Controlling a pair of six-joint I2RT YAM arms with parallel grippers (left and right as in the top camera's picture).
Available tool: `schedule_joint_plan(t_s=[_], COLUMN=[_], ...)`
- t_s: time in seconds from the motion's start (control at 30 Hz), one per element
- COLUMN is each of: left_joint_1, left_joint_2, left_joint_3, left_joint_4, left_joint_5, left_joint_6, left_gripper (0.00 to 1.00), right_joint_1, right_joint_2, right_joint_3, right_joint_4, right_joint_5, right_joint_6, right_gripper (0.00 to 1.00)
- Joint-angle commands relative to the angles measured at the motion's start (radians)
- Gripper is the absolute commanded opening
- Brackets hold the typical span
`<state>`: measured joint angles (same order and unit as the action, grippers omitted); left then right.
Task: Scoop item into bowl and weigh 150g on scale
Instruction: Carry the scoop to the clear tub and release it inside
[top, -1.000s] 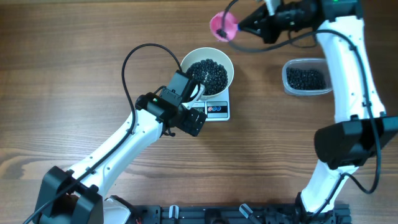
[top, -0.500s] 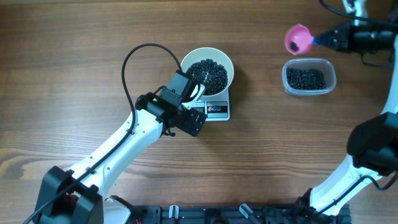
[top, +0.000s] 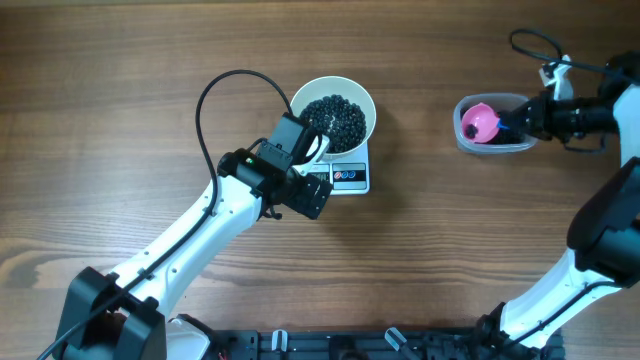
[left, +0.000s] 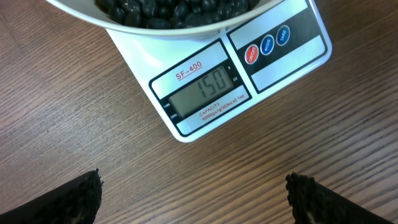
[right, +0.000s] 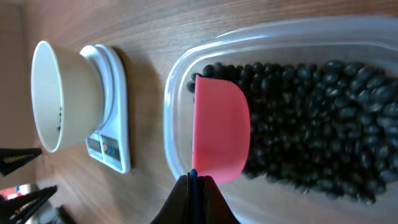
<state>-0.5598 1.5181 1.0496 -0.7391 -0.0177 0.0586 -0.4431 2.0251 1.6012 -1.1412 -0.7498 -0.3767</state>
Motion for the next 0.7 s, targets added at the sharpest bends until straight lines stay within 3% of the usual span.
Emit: schedule_joint_plan(t_s=[0.0, 0.13, 0.3, 0.33, 0.37, 0.4, 0.5, 0.67], left_joint_1=[0.007, 0.007, 0.007, 0.007, 0.007, 0.007, 0.007, 0.007], left_joint_2=[-0.016, -0.016, -0.016, -0.016, -0.016, -0.017, -0.016, -0.016], left_joint_3=[-0.005, -0.005, -0.005, -0.005, -0.005, -0.005, -0.005, -0.005], left_joint_4=[0.003, 0.003, 0.003, 0.003, 0.003, 0.003, 0.003, 0.003], left_joint_5=[0.005, 0.005, 0.005, 0.005, 0.005, 0.005, 0.005, 0.005], left_joint_6=[0.012, 0.012, 0.012, 0.012, 0.012, 0.012, 0.012, 0.012], left_gripper=[1.0, 1.0, 1.0, 1.0, 1.0, 1.0, 1.0, 1.0], right_joint_1=[0.016, 0.014, 0.001, 0.002, 0.002, 0.002, -0.006, -0.013], right_joint_2=[0.003, 0.002, 0.002, 0.002, 0.002, 0.002, 0.002, 0.002], right_joint_3=[-0.059, -0.059, -0.058, -0.058, -0.058, -0.058, -0.058, -0.058], right_joint_4=[0.066, 0.159, 0.276, 0.291, 0.305, 0.32, 0.397, 0.615], right_joint_5=[0.001, 0.108, 0.097, 0.087, 0.076, 0.077, 0.108, 0.275], right_joint_6=[0.044, 0.121, 0.179, 0.178, 0.178, 0.178, 0.183, 0.371], right_gripper=[0.04, 0.04, 0.04, 0.11, 0.27, 0.3, 0.31, 0.33])
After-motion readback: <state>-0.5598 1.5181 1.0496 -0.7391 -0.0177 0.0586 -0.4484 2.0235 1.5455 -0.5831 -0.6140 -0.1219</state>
